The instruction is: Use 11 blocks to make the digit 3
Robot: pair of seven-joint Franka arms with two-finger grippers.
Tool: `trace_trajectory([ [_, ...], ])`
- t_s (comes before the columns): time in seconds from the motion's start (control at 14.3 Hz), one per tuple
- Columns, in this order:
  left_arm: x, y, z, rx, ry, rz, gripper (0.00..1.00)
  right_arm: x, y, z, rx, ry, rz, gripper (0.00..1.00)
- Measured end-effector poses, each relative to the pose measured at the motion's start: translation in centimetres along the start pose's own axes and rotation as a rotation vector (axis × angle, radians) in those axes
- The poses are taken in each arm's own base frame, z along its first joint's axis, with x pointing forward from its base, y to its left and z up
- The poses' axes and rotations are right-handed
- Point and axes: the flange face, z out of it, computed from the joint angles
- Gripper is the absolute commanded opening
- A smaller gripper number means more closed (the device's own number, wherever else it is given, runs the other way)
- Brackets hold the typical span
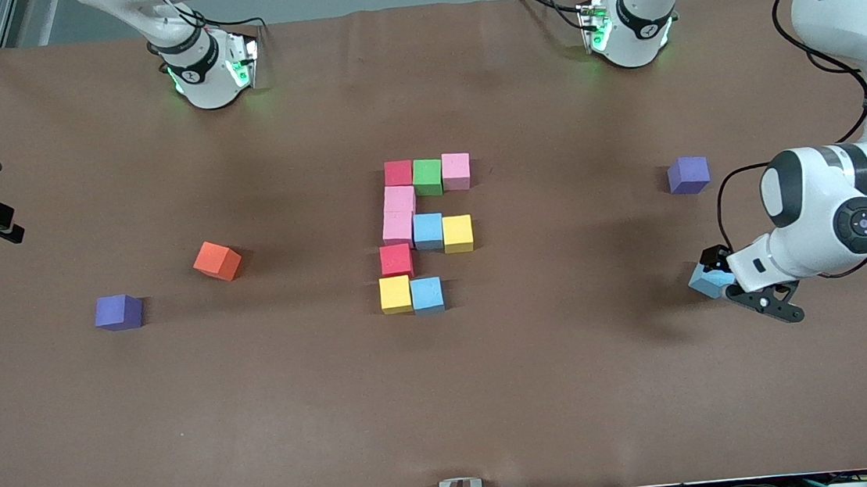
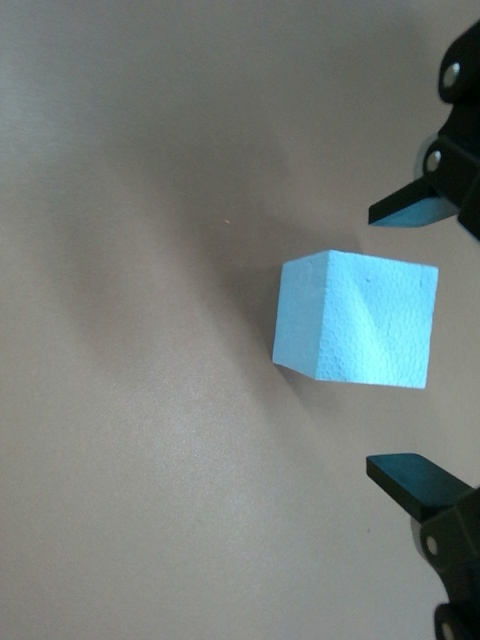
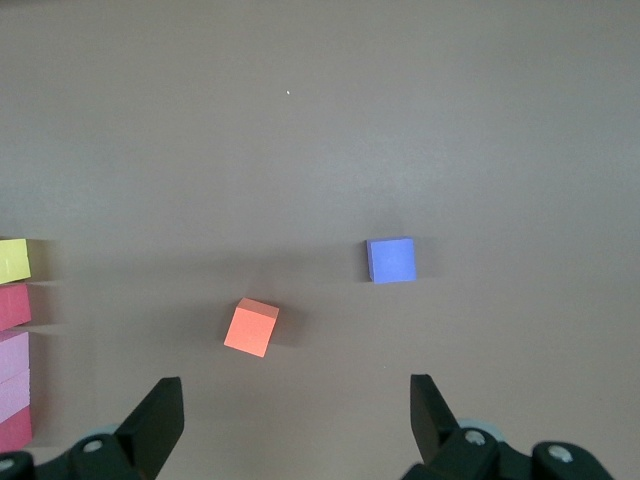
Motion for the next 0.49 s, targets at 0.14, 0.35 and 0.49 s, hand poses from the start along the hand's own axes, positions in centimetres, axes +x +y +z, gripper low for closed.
trace_trajectory([
  [0.14,-0.1,0.2,0.3,0.001,-0.008,0.019,1.00,0.0,0.0,0.0,0.000,-0.001,0.003,1.00],
  [0.35,-0.8,0.8,1.7,-0.015,-0.033,0.026,1.00,0.0,0.0,0.1,0.000,-0.002,0.005,1.00],
  [0.49,-1.2,1.1,2.4,-0.022,-0.045,0.028,1.00,0.0,0.0,0.1,0.000,-0.002,0.006,1.00],
])
